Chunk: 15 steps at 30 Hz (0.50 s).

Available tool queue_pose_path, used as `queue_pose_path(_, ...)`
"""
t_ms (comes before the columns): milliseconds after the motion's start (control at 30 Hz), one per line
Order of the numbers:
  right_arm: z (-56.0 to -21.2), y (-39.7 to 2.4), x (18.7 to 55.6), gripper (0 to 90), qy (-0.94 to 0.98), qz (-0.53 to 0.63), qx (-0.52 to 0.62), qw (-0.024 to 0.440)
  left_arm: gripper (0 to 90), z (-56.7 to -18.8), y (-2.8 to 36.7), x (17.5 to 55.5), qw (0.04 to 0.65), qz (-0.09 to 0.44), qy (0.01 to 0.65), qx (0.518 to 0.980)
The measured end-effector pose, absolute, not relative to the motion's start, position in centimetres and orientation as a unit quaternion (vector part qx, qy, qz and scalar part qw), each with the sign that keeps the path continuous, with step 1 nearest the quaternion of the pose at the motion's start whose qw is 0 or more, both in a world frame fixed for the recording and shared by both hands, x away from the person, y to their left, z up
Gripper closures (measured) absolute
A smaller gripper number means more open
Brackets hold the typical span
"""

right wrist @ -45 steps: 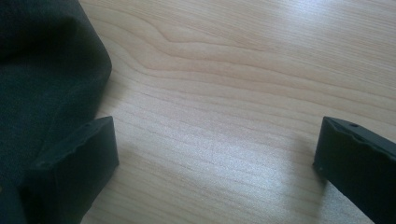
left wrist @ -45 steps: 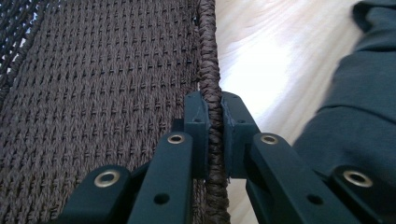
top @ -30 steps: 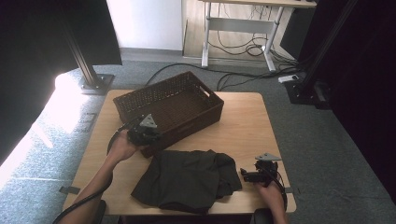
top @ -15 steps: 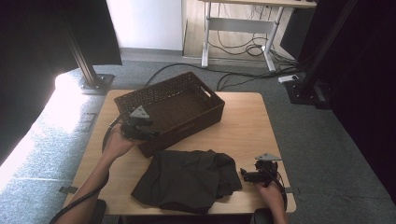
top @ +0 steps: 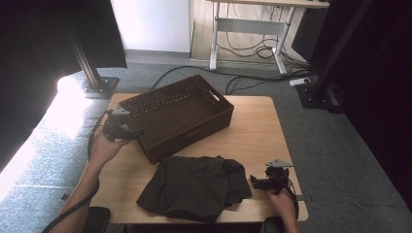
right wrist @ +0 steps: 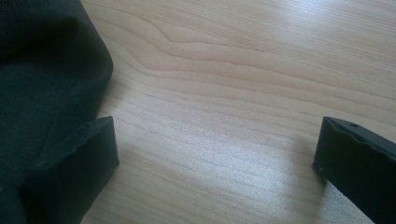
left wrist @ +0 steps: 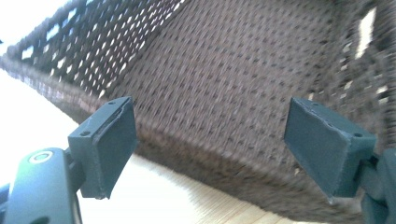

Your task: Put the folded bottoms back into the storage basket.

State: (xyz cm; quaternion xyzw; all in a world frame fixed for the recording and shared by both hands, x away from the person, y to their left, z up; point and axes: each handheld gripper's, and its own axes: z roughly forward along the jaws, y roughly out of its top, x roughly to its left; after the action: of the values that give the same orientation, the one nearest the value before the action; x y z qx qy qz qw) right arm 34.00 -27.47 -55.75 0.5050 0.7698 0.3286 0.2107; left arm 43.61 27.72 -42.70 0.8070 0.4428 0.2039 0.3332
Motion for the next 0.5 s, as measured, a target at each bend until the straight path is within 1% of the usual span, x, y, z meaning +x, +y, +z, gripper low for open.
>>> queue_pose_path(100,-55.75,-27.47,34.0,0.0,0.77,0.329,0.505,0.211,18.7,-43.55,27.67,43.8,0.322,0.204,0.451,0.807)
queue_pose_path(133,-55.75,-27.46,34.0,0.0,0.77,0.329,0.505,0.211,20.0,-43.71,27.73,43.84,0.329,0.195,0.454,0.805)
queue_pose_path(167,-55.75,-27.47,34.0,0.0,0.77,0.329,0.505,0.211,23.6,-43.82,27.7,43.83,0.333,0.197,0.458,0.8)
queue_pose_path(233,-55.75,-27.46,34.0,0.0,0.77,0.329,0.505,0.211,24.9,-43.83,27.56,43.73,0.329,0.202,0.457,0.801)
queue_pose_path(300,-55.75,-27.46,34.0,0.0,0.77,0.329,0.505,0.211,28.4,-43.77,27.49,43.66,0.328,0.202,0.456,0.803)
queue_pose_path(500,-55.75,-27.47,34.0,0.0,0.77,0.329,0.505,0.211,30.5,-43.56,27.32,43.79,0.315,0.199,0.46,0.806)
